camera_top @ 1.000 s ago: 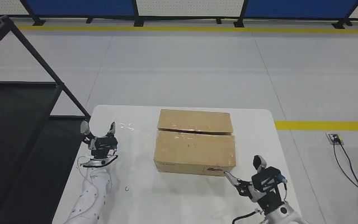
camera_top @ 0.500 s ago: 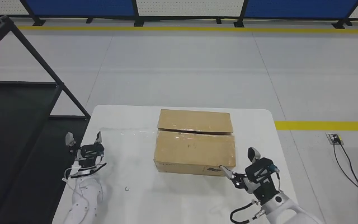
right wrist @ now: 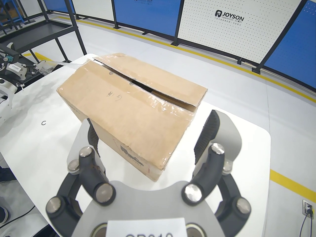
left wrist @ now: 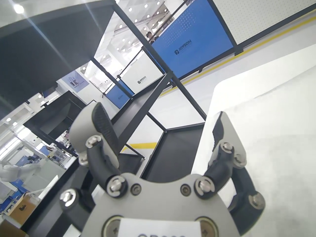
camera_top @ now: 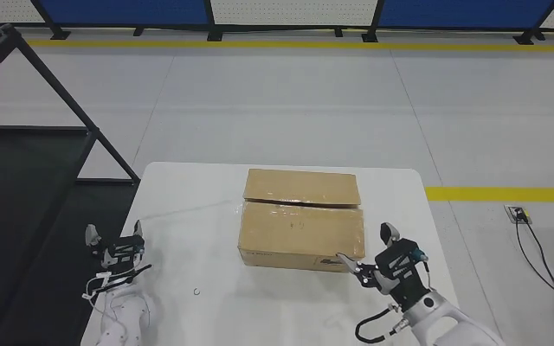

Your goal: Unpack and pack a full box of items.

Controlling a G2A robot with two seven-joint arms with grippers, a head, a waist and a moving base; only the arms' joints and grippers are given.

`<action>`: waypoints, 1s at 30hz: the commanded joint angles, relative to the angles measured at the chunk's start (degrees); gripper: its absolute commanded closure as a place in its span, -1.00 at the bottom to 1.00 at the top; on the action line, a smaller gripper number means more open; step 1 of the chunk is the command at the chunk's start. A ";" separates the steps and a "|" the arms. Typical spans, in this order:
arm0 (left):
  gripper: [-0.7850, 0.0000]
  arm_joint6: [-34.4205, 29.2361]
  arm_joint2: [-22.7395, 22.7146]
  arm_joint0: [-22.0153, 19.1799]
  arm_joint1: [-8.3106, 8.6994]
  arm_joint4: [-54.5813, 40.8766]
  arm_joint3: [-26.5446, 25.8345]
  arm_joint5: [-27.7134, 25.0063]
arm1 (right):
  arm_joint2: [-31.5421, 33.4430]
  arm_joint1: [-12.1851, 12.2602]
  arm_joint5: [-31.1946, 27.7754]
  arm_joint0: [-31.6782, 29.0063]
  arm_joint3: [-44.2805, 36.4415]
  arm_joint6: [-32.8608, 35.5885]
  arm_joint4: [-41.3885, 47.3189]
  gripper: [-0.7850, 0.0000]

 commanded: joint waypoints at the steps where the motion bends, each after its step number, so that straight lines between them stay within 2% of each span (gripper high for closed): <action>1: -1.00 -0.05 -0.33 0.53 -0.04 -0.39 0.40 -0.11 | -0.17 0.01 -0.02 0.19 0.00 0.13 -0.15 -1.00; 10: -1.00 0.71 -1.49 2.17 -0.31 -2.26 1.48 -0.04 | -1.21 0.04 0.06 1.05 -0.21 1.15 -0.88 -1.00; 18: -1.00 2.36 -2.47 4.43 -0.48 -2.27 -2.31 1.38 | -1.81 0.10 0.11 2.09 -1.05 3.11 -1.35 -1.00; 23: -1.00 4.65 -2.60 6.14 -0.38 -1.74 -6.00 -2.42 | -1.86 0.29 -0.95 2.25 -1.51 5.33 -3.20 -1.00; 26: -1.00 6.20 -2.49 7.63 0.22 3.44 -9.36 -6.78 | -1.66 0.35 -1.02 2.14 -1.89 6.13 -3.85 -1.00; 30: -1.00 6.20 -2.49 7.63 0.22 3.44 -9.36 -6.78 | -1.66 0.35 -1.02 2.14 -1.89 6.13 -3.85 -1.00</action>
